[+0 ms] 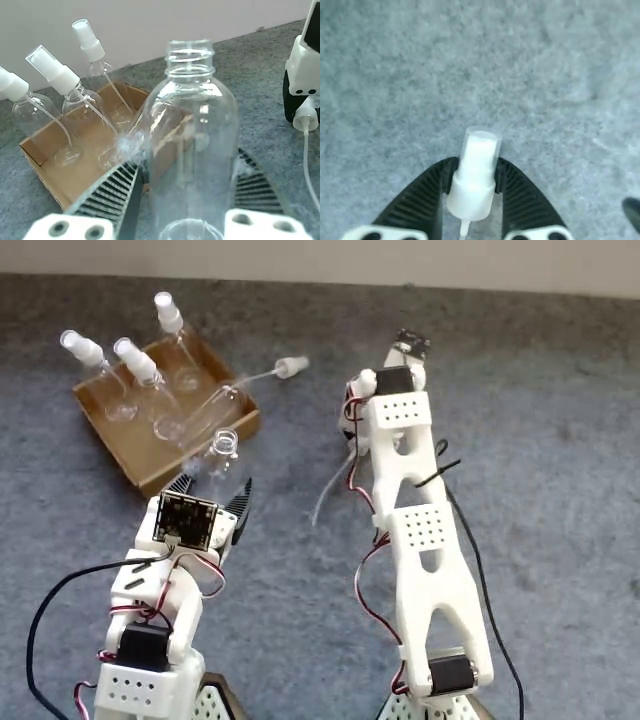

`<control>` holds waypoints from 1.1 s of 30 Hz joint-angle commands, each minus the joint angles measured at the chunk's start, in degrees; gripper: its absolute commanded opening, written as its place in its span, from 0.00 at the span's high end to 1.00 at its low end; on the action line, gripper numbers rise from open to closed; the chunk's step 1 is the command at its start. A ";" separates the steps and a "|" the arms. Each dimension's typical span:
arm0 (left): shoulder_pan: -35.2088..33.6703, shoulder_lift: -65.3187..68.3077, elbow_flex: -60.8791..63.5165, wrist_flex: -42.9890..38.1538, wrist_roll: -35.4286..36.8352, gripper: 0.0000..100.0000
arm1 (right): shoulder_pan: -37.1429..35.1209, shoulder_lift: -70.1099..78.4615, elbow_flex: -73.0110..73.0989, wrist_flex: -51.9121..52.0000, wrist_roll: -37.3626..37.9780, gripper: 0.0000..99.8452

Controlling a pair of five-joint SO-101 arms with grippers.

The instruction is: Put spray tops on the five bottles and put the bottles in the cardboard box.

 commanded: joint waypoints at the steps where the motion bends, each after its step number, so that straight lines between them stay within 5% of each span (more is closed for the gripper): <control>1: -0.22 -0.13 1.27 -0.79 0.62 0.88 | 4.62 -6.81 -6.29 1.10 14.24 0.99; 5: -0.22 -0.13 1.27 -0.79 0.62 0.88 | 6.29 -12.35 -6.29 1.19 20.84 1.00; 33: 14.73 -0.22 1.27 4.48 0.62 0.88 | 16.48 -54.37 -6.20 1.45 21.01 1.00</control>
